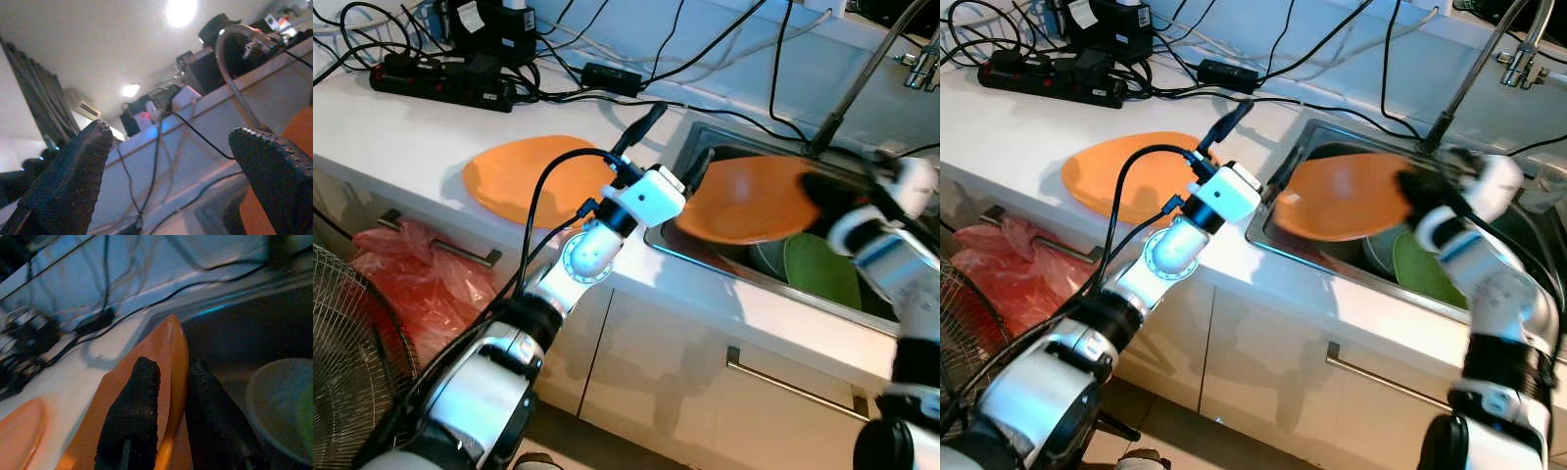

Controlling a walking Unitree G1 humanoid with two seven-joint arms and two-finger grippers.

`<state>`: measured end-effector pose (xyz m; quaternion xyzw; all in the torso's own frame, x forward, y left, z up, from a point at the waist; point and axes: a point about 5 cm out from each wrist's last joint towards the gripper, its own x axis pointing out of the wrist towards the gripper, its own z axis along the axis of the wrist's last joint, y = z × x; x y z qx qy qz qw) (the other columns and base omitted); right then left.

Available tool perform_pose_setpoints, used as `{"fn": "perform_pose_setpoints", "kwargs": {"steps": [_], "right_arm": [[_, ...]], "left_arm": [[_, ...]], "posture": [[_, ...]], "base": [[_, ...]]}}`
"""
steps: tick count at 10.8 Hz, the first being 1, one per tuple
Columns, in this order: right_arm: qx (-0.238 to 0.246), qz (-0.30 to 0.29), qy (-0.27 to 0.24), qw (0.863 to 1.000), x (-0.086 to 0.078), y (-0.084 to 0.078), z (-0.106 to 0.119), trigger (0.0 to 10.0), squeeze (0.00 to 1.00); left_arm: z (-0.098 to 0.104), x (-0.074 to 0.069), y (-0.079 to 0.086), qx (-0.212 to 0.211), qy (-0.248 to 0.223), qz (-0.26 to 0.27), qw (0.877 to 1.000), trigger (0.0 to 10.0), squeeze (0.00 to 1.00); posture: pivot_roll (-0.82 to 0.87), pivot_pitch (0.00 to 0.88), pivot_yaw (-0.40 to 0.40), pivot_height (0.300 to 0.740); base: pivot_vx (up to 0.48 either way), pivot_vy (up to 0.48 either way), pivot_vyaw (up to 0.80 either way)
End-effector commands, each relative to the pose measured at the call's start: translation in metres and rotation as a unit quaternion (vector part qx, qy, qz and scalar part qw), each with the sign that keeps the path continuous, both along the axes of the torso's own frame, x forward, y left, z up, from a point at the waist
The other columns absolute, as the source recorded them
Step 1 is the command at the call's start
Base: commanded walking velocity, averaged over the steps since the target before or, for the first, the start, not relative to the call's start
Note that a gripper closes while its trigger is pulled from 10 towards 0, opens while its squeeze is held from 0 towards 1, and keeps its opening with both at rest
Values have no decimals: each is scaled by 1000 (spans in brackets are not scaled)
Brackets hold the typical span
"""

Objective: Kitchen organization

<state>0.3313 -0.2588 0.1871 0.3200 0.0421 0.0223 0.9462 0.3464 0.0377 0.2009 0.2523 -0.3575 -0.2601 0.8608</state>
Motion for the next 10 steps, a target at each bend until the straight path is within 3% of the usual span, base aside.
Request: {"fn": "perform_pose_setpoints", "kwargs": {"steps": [1,3,5,6,10], "right_arm": [[-8,-42,-32,999,-7,-14,11,0,0],[-21,-92,-29,995,-20,-31,4,0,0],[-36,-111,-23,993,-27,-36,0,0,0],[-46,-131,-15,990,-34,-41,-7,0,0],[-128,-153,34,979,-46,-49,-28,0,0]], "left_arm": [[1,-3,-7,5,10,-25,1000,10000,1000],[-19,-9,-18,73,91,-102,988,10000,1000],[-31,-9,-16,104,141,-120,977,10000,1000],[-44,-12,-13,150,195,-150,958,10000,1000],[-54,-14,-4,169,255,-160,939,10000,1000]], "posture": [[196,0,-174,740],[194,0,-161,740],[192,0,-156,740],[193,0,-145,740],[189,12,-124,740]], "base": [[0,0,0],[0,0,0],[0,0,0],[0,0,0],[0,0,0]]}}
